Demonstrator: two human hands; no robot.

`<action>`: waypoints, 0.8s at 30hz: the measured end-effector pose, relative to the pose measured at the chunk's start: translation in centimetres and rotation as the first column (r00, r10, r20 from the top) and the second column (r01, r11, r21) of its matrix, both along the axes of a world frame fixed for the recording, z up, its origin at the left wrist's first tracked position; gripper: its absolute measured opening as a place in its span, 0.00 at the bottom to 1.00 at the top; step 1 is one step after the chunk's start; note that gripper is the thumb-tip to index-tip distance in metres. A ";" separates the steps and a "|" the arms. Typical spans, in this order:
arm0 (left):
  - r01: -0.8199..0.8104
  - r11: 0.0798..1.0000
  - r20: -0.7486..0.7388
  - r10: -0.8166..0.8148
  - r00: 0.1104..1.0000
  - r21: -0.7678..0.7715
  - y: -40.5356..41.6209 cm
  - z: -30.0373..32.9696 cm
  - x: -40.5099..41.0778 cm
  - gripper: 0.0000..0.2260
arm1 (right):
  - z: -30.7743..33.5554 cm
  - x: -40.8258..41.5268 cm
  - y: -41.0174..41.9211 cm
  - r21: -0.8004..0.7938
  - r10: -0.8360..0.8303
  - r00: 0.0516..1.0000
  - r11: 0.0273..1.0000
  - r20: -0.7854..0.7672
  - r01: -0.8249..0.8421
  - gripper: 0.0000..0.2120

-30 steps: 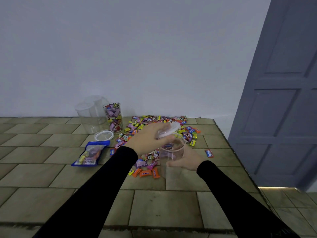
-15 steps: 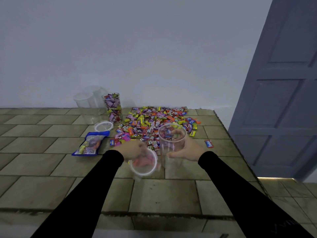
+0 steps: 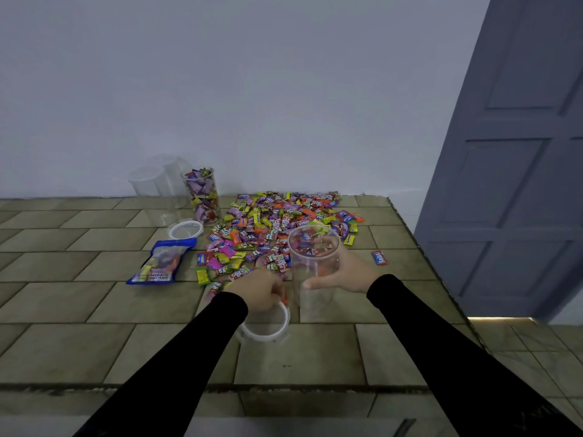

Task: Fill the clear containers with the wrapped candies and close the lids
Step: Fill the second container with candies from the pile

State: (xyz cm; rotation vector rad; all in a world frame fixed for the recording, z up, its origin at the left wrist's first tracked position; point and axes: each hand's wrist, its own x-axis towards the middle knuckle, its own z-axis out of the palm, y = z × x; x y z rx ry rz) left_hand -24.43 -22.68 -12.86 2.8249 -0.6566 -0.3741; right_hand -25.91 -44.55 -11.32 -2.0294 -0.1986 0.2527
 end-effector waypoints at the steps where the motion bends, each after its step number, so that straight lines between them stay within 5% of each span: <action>1: -0.003 1.000 0.000 0.003 1.000 0.005 -0.1 0.1 0.0 0.07 | 0.1 0.0 -0.2 -0.033 0.016 1.000 0.999 -0.008 -0.016 0.50; 7: -0.032 0.999 0.016 0.032 0.999 0.041 -0.6 0.9 1.0 0.09 | 0.9 0.5 -2.5 -0.395 0.061 0.996 0.915 -0.060 -0.080 0.32; 13: -0.097 0.995 0.143 0.101 0.985 -0.032 -1.0 -0.1 3.4 0.12 | -1.4 2.2 -3.2 -0.523 -0.178 0.970 0.818 0.166 0.240 0.19; 19: -0.056 0.984 0.130 0.034 0.991 0.169 -2.4 -1.5 4.8 0.28 | -4.4 2.9 -2.7 -0.709 -0.326 0.921 0.597 0.212 0.374 0.33; 24: -0.037 0.955 0.102 0.008 0.995 0.295 -3.7 -3.2 6.6 0.35 | -5.5 3.9 -3.0 -0.777 -0.333 0.937 0.559 0.110 0.289 0.42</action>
